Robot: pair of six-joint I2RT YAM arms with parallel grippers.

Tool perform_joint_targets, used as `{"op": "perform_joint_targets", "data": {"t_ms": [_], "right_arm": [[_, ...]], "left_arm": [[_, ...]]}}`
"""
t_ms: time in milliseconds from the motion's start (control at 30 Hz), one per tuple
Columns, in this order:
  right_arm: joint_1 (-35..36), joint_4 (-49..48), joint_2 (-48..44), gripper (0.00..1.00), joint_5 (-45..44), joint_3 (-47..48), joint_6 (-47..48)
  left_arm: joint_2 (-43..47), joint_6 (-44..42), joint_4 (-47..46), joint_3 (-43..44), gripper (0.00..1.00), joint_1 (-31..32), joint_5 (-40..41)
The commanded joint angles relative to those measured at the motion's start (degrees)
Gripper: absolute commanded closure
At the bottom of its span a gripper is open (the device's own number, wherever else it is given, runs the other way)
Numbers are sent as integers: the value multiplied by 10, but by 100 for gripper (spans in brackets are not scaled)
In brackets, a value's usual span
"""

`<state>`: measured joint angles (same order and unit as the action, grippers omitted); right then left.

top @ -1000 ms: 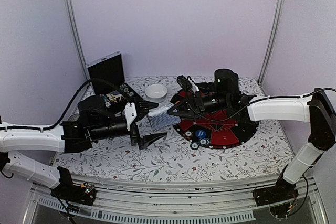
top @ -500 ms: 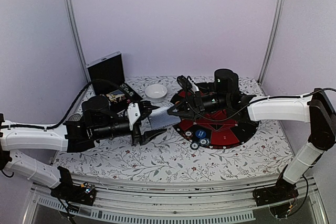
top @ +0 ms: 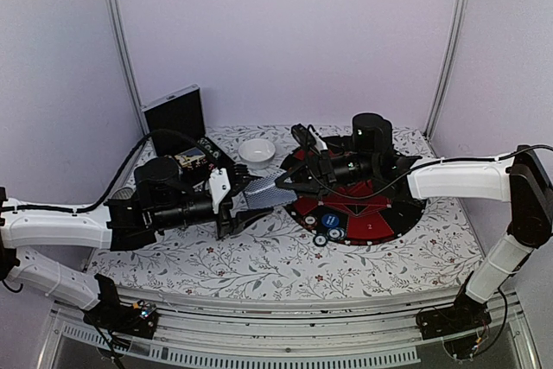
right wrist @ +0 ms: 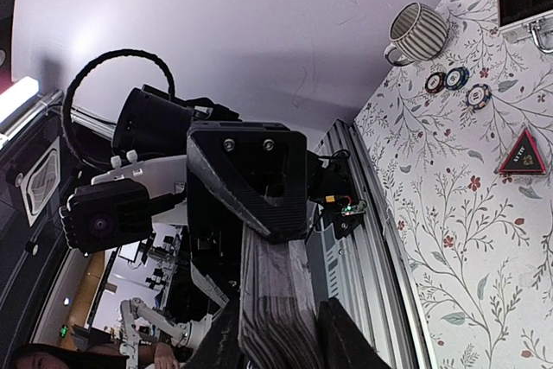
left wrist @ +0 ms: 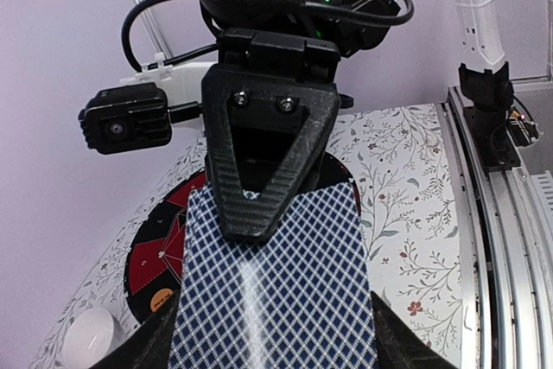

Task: Distribute texas hold em gaming equipment
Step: Pass from the right arm to the left

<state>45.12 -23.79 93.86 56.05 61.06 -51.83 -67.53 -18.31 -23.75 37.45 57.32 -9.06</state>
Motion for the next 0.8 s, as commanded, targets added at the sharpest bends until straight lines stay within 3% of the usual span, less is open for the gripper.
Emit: {"op": "perform_joint_targets", "data": {"t_ms": [0,233,367,500,767], "right_arm": [[3,3,-9,64,-4,15,2],[4,62,-9,43,-29,31,37],[8,151,-1,32,-69,58,84],[13,242,8,30,-114,96,149],[12,307,-5,29,-157,115,196]], "left_arm": [[6,6,-12,7,39,-6,9],[6,14,-9,9,40,-7,9],[4,18,-1,19,39,-8,8],[5,20,2,23,39,-7,7],[11,18,1,17,40,-8,14]]}}
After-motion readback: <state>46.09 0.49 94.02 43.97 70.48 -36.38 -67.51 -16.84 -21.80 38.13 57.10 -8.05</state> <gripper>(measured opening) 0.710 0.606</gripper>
